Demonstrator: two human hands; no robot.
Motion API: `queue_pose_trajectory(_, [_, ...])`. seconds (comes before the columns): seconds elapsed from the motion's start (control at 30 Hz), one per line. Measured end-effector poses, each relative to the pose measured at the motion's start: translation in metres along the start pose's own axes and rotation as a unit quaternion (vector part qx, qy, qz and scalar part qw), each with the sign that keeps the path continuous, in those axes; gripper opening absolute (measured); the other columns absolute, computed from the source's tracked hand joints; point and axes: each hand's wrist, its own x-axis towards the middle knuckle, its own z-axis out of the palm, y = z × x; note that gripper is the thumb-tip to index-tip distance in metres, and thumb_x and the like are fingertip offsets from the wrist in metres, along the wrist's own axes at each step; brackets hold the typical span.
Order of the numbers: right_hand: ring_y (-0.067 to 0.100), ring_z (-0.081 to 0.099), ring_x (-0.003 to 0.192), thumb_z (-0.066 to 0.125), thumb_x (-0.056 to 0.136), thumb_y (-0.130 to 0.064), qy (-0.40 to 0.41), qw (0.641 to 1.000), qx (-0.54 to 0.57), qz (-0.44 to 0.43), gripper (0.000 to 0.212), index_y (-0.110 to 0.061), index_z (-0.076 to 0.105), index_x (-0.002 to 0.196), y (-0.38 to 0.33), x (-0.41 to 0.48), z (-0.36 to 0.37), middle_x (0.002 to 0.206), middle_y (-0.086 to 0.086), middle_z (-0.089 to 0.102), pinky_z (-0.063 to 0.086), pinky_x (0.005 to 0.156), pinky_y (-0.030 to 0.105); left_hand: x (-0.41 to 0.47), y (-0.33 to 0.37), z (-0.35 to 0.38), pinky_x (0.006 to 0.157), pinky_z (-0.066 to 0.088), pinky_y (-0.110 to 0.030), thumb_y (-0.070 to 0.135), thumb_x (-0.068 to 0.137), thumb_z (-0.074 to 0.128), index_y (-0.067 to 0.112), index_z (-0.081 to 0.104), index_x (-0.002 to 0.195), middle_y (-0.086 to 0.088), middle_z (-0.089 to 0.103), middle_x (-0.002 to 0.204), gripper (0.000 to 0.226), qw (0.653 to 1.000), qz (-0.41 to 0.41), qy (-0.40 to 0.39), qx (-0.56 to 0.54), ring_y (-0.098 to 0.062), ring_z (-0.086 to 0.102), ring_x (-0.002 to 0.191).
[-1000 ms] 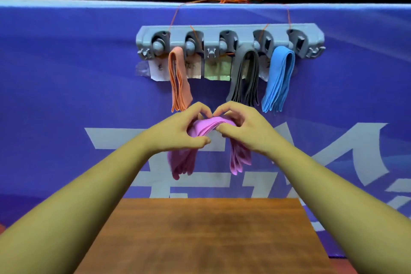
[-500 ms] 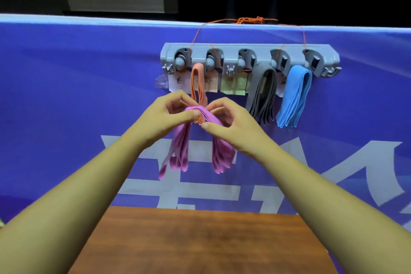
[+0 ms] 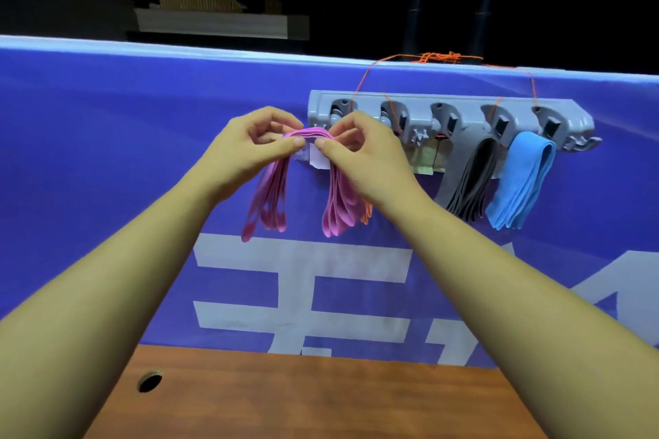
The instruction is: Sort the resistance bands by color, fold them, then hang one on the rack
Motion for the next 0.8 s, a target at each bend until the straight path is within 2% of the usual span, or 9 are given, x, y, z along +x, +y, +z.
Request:
queue_pose_trajectory(0.17, [0.010, 0.064, 0.080, 0.070, 0.087, -0.028, 0.045, 0.999, -0.002, 0.027, 0.013, -0.020, 0.063, 0.094, 0.004, 0.013, 0.016, 0.085, -0.005, 0.067, 0.051, 0.071, 0.026, 0.025, -0.013, -0.003, 0.077, 0.050, -0.019, 0.021, 0.087, 0.073, 0.012, 0.066, 0.100, -0.004, 0.069, 0.092, 0.018, 1.000, 0.013, 0.012, 0.007, -0.012, 0.064, 0.083])
queue_pose_trajectory(0.27, [0.011, 0.064, 0.087, 0.065, 0.089, -0.028, 0.085, 0.996, -0.002, 0.022, 0.010, -0.022, 0.062, 0.096, 0.011, 0.014, 0.025, 0.092, -0.004, 0.066, 0.053, 0.077, 0.030, 0.038, -0.022, 0.001, 0.085, 0.053, -0.040, 0.036, 0.081, 0.075, 0.023, 0.068, 0.093, -0.006, 0.072, 0.097, 0.019, 1.000, 0.025, 0.012, 0.013, -0.015, 0.067, 0.086])
queue_pose_trajectory(0.33, [0.013, 0.064, 0.091, 0.062, 0.090, -0.030, 0.105, 0.994, -0.001, 0.017, 0.009, -0.024, 0.061, 0.096, 0.012, 0.013, 0.031, 0.095, -0.002, 0.067, 0.054, 0.081, 0.036, 0.042, -0.025, 0.002, 0.087, 0.053, -0.047, 0.037, 0.080, 0.074, 0.024, 0.068, 0.093, -0.006, 0.072, 0.098, 0.019, 0.999, 0.030, 0.013, 0.001, -0.016, 0.068, 0.086])
queue_pose_trajectory(0.4, [0.013, 0.065, 0.089, 0.061, 0.091, -0.029, 0.119, 0.993, 0.011, 0.009, 0.007, -0.024, 0.062, 0.096, 0.010, 0.012, 0.032, 0.093, -0.003, 0.067, 0.055, 0.081, 0.038, 0.044, -0.026, 0.002, 0.083, 0.053, -0.043, 0.031, 0.082, 0.074, 0.020, 0.068, 0.095, -0.006, 0.072, 0.097, 0.018, 0.999, 0.043, 0.015, -0.024, -0.016, 0.069, 0.085])
queue_pose_trajectory(0.53, [0.011, 0.065, 0.087, 0.061, 0.092, -0.021, 0.141, 0.989, 0.027, -0.027, 0.008, -0.018, 0.064, 0.100, 0.008, 0.011, 0.031, 0.090, -0.007, 0.068, 0.053, 0.078, 0.027, 0.048, -0.023, 0.000, 0.078, 0.053, -0.024, 0.020, 0.087, 0.072, 0.013, 0.066, 0.099, -0.010, 0.073, 0.095, 0.015, 0.997, 0.060, 0.002, -0.054, -0.015, 0.070, 0.085])
queue_pose_trajectory(0.63, [0.013, 0.060, 0.096, 0.060, 0.092, -0.022, 0.126, 0.990, -0.052, -0.034, 0.013, -0.021, 0.066, 0.103, 0.016, 0.011, 0.038, 0.095, -0.011, 0.068, 0.049, 0.083, 0.027, 0.052, -0.032, -0.001, 0.078, 0.052, -0.025, 0.021, 0.088, 0.071, 0.014, 0.065, 0.098, -0.007, 0.073, 0.096, 0.014, 0.998, 0.056, -0.013, -0.018, -0.013, 0.068, 0.084])
queue_pose_trajectory(0.7, [0.009, 0.057, 0.091, 0.058, 0.092, -0.019, 0.120, 0.987, -0.107, -0.031, 0.015, -0.021, 0.066, 0.105, 0.024, 0.010, 0.041, 0.094, -0.011, 0.064, 0.044, 0.078, 0.021, 0.051, -0.044, -0.001, 0.082, 0.054, -0.029, 0.022, 0.086, 0.073, 0.017, 0.066, 0.098, -0.002, 0.072, 0.099, 0.015, 0.998, 0.053, -0.026, 0.005, -0.012, 0.068, 0.087])
queue_pose_trajectory(0.77, [0.004, 0.057, 0.083, 0.057, 0.093, -0.016, 0.119, 0.986, -0.116, -0.022, 0.018, -0.020, 0.066, 0.108, 0.027, 0.009, 0.040, 0.092, -0.010, 0.063, 0.041, 0.071, 0.011, 0.048, -0.053, 0.001, 0.087, 0.055, -0.031, 0.024, 0.085, 0.075, 0.019, 0.066, 0.100, -0.001, 0.071, 0.102, 0.019, 0.998, 0.048, -0.036, 0.004, -0.018, 0.068, 0.094])
queue_pose_trajectory(0.8, [0.004, 0.059, 0.085, 0.056, 0.094, -0.016, 0.116, 0.986, -0.117, -0.023, 0.019, -0.020, 0.066, 0.109, 0.029, 0.009, 0.041, 0.095, -0.009, 0.066, 0.041, 0.072, 0.010, 0.046, -0.055, 0.002, 0.087, 0.055, -0.031, 0.024, 0.085, 0.075, 0.019, 0.066, 0.101, -0.001, 0.071, 0.103, 0.020, 0.998, 0.046, -0.039, -0.006, -0.021, 0.068, 0.097])
